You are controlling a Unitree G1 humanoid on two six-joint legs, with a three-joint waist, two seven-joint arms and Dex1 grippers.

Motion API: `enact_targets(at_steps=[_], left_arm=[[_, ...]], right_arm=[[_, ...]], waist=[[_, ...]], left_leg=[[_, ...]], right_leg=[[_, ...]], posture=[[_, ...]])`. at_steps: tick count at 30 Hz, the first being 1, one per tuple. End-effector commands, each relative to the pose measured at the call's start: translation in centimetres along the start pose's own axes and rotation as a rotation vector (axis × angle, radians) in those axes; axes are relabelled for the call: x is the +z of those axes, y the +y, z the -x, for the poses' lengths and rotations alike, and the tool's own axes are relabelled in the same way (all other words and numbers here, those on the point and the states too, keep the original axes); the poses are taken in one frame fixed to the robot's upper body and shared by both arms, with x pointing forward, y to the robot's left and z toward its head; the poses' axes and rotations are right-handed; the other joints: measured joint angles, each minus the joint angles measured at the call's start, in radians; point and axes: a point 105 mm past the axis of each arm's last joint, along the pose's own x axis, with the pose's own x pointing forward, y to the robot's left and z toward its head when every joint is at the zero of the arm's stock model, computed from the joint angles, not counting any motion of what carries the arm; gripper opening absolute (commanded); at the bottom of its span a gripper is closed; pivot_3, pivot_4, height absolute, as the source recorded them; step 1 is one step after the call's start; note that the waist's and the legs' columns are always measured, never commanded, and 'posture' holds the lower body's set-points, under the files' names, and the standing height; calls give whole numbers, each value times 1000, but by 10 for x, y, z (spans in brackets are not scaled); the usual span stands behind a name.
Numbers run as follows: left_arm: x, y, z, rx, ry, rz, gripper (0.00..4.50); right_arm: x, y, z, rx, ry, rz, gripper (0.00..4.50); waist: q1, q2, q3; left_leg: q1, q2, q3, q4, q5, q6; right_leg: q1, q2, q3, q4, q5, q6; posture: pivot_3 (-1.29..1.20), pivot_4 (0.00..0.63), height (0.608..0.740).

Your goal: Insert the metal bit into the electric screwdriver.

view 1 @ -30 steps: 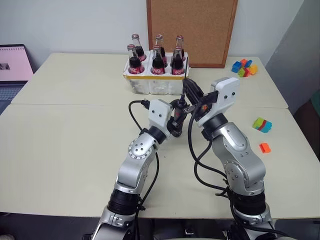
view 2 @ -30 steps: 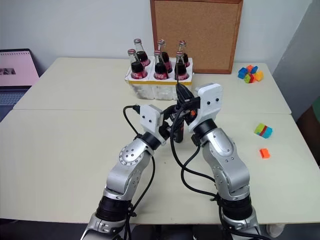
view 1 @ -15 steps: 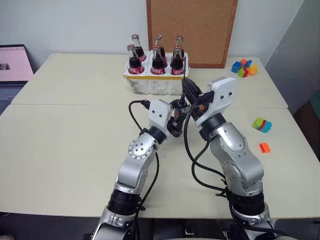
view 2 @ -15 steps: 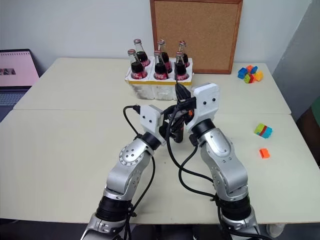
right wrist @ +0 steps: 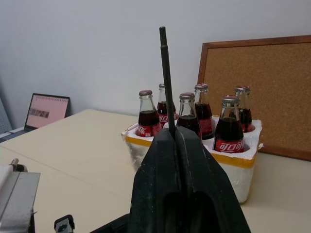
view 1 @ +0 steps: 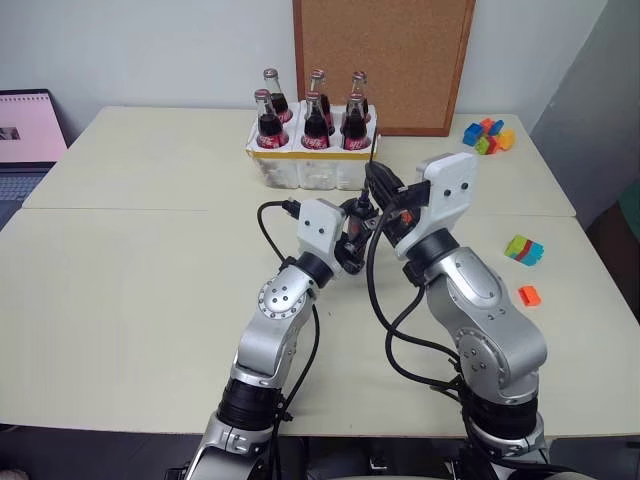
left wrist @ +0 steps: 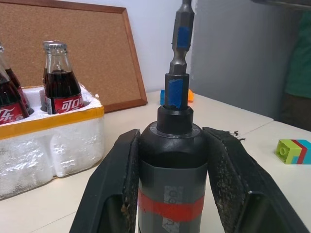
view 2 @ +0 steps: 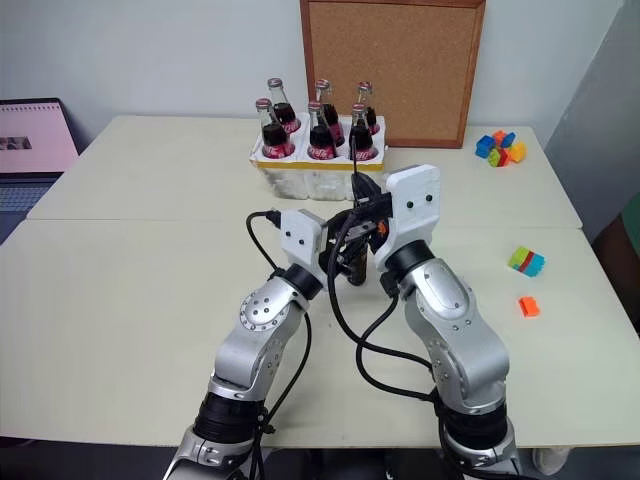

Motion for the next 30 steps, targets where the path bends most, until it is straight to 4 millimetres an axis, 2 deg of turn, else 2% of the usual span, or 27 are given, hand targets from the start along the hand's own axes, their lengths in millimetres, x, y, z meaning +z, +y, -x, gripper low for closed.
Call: enact_targets(at_steps=[1, 7, 12, 20, 30], left_arm=[[16, -4, -3, -12, -67, -17, 1635], [16, -6, -3, -24, -70, -24, 1635], [17, -7, -3, -34, -75, -30, 1635], [17, -10, -2, -43, -78, -35, 1635], [18, -9, -3, -40, -83, -38, 1635]], right_arm=[[-6, 4, 2, 38, 65, -46, 0], [0, 3, -3, 44, 107, -115, 0], [-4, 5, -4, 81, 194, -146, 0], [-5, -3, -3, 120, 282, -107, 0], [-13, 0, 1, 155, 337, -107, 0]], waist=[[0, 0, 0], [-1, 0, 0], [-3, 0, 0], [-7, 0, 0], [-11, 0, 0]], left_leg=[[0, 0, 0, 0, 0, 0], [0, 0, 0, 0, 0, 0], [0, 0, 0, 0, 0, 0], [0, 0, 0, 0, 0, 0], [0, -1, 0, 0, 0, 0]], right_leg=[[0, 0, 0, 0, 0, 0], [0, 0, 0, 0, 0, 0], [0, 0, 0, 0, 0, 0], [0, 0, 0, 0, 0, 0], [0, 0, 0, 0, 0, 0]], posture=[[0, 150, 740], [0, 150, 740], [0, 150, 740], [0, 150, 740], [0, 150, 740]])
